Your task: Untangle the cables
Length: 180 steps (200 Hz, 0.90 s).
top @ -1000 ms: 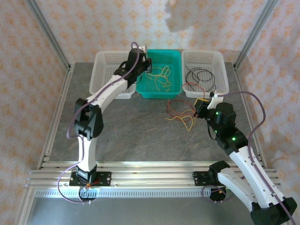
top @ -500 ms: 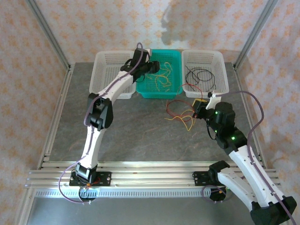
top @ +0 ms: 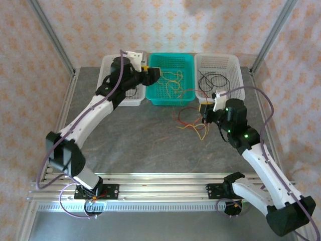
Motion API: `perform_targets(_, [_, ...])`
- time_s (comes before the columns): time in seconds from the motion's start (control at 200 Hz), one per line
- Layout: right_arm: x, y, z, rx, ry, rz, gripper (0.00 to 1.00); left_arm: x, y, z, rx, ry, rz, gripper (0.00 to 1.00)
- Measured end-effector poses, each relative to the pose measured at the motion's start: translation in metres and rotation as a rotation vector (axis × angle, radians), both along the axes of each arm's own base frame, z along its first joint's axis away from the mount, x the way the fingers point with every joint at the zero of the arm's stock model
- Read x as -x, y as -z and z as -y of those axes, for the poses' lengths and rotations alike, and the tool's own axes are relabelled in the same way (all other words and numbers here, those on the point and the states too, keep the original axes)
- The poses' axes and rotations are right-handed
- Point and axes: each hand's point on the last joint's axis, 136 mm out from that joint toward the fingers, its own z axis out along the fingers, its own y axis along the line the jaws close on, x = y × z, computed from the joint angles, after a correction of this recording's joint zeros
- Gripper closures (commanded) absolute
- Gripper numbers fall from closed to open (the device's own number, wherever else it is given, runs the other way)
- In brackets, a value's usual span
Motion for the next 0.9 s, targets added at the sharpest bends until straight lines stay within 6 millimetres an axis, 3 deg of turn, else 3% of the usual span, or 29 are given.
perform_targets(0.185, [-0.004, 0.003, -0.029, 0.057, -0.158, -0.027, 1.0, 0.051, -0.005, 0.004, -0.05, 0.158, 0.034, 0.35])
perform_targets(0.396, [0.016, 0.02, -0.071, 0.125, -0.374, -0.06, 1.0, 0.092, 0.005, 0.023, -0.099, 0.354, 0.006, 0.29])
perform_targets(0.471, [0.022, 0.021, -0.078, 0.133, -0.423, -0.057, 1.0, 0.105, 0.014, 0.031, -0.113, 0.419, -0.022, 0.24])
perform_targets(0.711, [0.032, 0.018, -0.087, 0.142, -0.496, -0.033, 1.0, 0.137, 0.044, 0.055, -0.145, 0.591, -0.117, 0.24])
perform_targets(0.791, [0.034, 0.019, -0.088, 0.142, -0.508, -0.033, 1.0, 0.144, 0.051, 0.062, -0.149, 0.632, -0.138, 0.29])
perform_targets(0.901, [0.037, 0.019, -0.089, 0.139, -0.526, -0.034, 1.0, 0.149, 0.059, 0.067, -0.161, 0.665, -0.16, 0.45])
